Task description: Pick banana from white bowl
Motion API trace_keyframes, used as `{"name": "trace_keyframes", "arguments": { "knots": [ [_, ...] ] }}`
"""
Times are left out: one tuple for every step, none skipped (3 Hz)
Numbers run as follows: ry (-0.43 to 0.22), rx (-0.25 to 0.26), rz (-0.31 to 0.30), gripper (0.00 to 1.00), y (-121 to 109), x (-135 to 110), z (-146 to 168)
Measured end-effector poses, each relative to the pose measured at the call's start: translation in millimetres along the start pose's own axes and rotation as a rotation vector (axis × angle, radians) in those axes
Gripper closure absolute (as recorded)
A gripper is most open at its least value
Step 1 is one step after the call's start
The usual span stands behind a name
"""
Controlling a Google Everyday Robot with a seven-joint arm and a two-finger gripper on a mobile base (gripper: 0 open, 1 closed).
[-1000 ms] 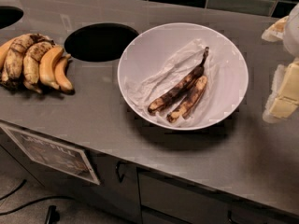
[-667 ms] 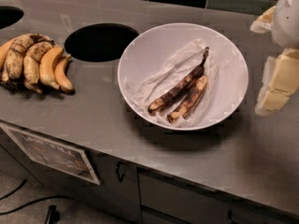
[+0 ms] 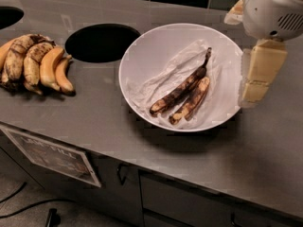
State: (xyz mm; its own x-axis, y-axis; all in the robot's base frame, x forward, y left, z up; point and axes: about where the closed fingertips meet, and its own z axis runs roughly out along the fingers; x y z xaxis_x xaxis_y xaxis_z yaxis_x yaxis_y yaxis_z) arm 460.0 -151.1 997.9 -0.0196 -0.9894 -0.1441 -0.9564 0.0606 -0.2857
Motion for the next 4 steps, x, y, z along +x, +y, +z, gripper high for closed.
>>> {"name": "trace_keyframes", "arguments": {
  "knots": [
    [0.000,0.000,-0.001,0.00,-0.2,-0.3,0.0],
    [-0.008,0.012,-0.017,0.00,-4.3,-8.1,0.3],
    [-0.005,0.006,-0.077,0.00,-11.8,-29.3,6.1],
    [-0.002,0.000,-0.128,0.00,-20.2,-48.0,10.7]
  ]
}}
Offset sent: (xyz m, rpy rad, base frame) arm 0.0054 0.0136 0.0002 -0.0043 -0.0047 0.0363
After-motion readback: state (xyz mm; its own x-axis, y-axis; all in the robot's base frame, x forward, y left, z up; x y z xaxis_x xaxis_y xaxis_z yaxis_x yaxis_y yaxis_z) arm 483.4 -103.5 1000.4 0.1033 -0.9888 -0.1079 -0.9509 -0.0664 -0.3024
